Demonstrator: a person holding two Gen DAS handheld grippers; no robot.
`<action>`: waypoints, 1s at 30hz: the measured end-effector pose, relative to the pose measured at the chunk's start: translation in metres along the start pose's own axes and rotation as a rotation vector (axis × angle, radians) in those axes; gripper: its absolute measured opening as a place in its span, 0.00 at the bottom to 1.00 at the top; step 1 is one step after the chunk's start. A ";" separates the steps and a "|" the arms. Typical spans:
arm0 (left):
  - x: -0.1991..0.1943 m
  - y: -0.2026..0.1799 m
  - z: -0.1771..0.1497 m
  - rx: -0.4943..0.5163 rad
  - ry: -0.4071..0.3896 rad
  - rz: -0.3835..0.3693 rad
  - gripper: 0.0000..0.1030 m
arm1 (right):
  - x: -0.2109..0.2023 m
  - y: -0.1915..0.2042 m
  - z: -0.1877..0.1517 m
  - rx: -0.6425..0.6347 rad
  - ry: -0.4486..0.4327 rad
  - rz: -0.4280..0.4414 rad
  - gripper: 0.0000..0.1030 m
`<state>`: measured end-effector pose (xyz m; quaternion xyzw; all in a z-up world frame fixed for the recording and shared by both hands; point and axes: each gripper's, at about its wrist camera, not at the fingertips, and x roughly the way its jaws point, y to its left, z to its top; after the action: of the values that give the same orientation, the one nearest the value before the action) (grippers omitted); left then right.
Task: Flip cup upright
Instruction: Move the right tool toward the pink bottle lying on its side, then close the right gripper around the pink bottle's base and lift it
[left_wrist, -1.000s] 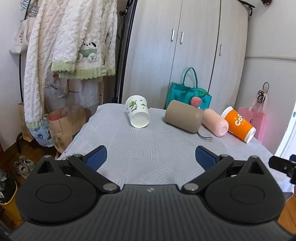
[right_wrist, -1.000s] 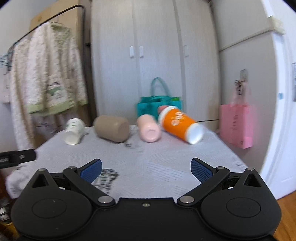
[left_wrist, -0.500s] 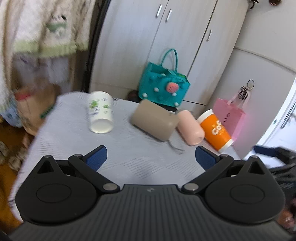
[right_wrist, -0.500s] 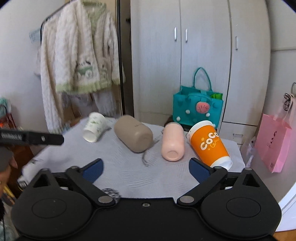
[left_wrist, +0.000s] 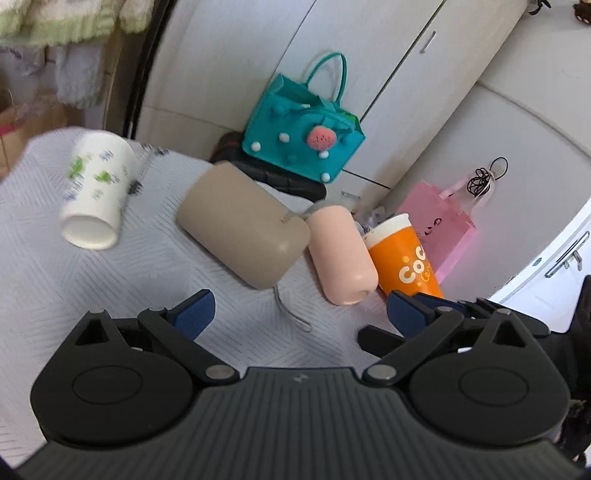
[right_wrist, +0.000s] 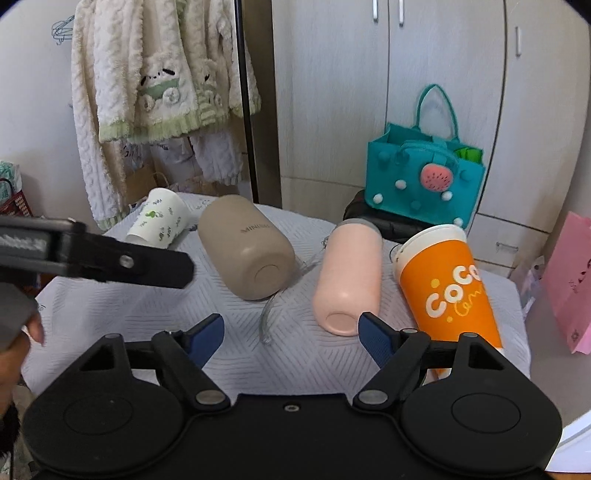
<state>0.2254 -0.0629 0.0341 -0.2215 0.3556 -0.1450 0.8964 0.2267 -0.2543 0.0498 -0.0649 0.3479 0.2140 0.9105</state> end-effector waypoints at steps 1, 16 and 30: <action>0.004 0.000 0.001 -0.011 0.007 -0.012 0.97 | 0.004 -0.001 0.001 -0.012 0.003 -0.002 0.81; 0.044 -0.003 0.007 -0.056 0.065 -0.052 0.97 | 0.063 -0.023 0.005 0.009 0.035 -0.074 0.79; 0.042 -0.002 0.003 -0.037 0.072 -0.053 0.97 | 0.055 -0.019 0.000 0.041 0.001 -0.111 0.66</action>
<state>0.2567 -0.0814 0.0134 -0.2421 0.3845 -0.1698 0.8745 0.2717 -0.2521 0.0128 -0.0654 0.3486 0.1557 0.9219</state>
